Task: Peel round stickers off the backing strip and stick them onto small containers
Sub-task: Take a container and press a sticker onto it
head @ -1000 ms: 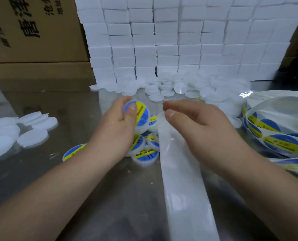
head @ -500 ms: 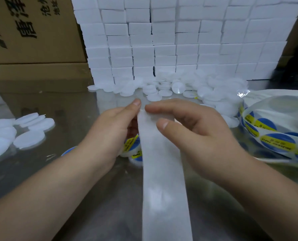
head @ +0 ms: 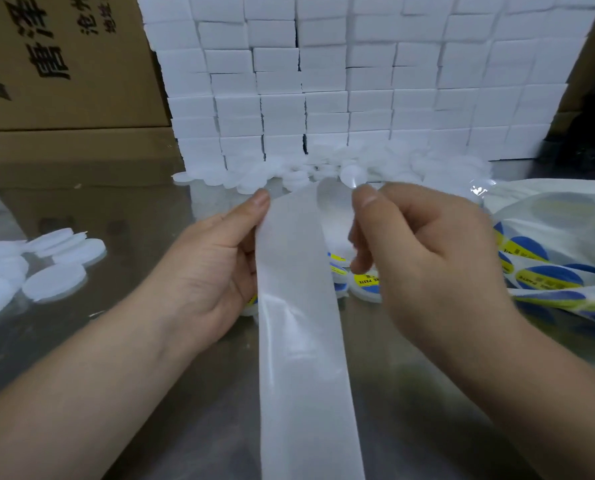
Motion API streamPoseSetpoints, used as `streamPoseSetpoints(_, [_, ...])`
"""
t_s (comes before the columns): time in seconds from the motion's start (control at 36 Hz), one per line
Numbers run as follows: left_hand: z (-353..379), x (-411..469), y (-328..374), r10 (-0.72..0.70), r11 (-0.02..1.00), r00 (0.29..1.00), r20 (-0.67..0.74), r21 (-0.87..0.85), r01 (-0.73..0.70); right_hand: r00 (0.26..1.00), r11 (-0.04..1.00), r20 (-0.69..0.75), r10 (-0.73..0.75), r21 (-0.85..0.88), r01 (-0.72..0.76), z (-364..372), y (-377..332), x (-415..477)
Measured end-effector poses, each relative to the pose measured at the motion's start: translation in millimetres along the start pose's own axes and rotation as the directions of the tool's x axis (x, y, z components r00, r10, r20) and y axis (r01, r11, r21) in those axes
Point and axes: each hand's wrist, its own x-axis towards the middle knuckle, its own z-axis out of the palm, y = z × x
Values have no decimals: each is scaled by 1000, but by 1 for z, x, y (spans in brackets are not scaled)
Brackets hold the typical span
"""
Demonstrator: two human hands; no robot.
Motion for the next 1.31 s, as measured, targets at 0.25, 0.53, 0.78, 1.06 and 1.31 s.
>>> streamPoseSetpoints(0.25, [-2,-3,-3,-8,993,987,159,118,-11,965,938,147,215,-306,-162,-2,-6,7])
streamPoseSetpoints(0.53, [7,-11,-15,209,836,964,164,481,-263,921,872,11,389,317,-372,-3,-2,12])
streamPoseSetpoints(0.78, [18,0,-12,334,697,940,74,651,-299,966,941,-44,255,239,-238,-1,0,11])
streamPoseSetpoints(1.06, [9,174,17,249,-27,934,254,966,-256,945,930,-84,316,226,-291,-2,18,14])
streamPoseSetpoints(1.31, [5,269,-28,-106,-445,972,210,864,-235,957,958,-85,276,108,-267,-1,29,14])
